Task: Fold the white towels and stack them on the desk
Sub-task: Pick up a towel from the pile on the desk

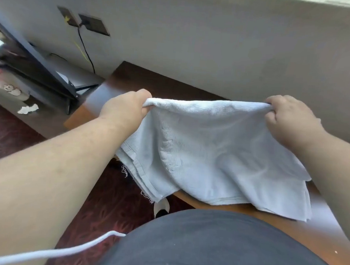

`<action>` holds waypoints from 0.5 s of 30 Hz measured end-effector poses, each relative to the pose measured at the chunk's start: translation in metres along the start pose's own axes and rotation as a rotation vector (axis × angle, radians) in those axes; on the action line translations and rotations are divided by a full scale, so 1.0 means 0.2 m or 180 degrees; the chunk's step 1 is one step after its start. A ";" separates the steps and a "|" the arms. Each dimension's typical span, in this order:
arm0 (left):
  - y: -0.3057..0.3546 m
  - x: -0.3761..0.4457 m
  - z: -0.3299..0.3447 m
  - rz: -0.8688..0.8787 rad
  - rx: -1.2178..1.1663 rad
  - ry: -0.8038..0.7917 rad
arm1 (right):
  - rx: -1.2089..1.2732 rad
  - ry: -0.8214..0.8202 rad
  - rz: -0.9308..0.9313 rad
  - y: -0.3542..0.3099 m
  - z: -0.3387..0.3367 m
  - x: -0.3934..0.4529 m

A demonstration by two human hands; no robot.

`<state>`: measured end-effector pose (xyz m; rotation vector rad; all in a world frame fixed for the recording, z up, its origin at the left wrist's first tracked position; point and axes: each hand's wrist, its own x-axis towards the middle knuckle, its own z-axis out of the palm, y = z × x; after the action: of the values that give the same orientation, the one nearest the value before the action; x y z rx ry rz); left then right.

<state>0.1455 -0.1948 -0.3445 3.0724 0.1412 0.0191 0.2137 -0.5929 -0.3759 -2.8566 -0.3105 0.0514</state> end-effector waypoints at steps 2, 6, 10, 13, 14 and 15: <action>-0.09 0.11 0.07 0.0157 -0.0005 -0.0149 | -0.0214 0.0047 0.0247 -0.05 0.05 0.08; -0.21 0.37 0.22 0.0433 0.0039 -0.0431 | -0.0937 -0.0045 0.0569 -0.10 0.15 0.22; -0.23 0.62 0.38 0.0750 0.0391 -0.0719 | -0.0490 -0.0295 0.1373 -0.14 0.24 0.24; -0.18 0.76 0.51 0.0838 0.0512 -0.0897 | 0.0055 -0.0442 0.1596 -0.23 0.39 0.06; -0.15 0.80 0.54 0.0835 0.0483 -0.0969 | 0.0231 -0.0523 0.1625 -0.26 0.45 -0.04; -0.14 0.84 0.57 0.0810 0.0453 -0.1025 | 0.0385 -0.0625 0.1669 -0.29 0.50 -0.14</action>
<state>0.3124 -0.1595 -0.4582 3.1556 -0.2760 -0.4892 0.1685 -0.5172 -0.4570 -2.7334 0.3980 0.4353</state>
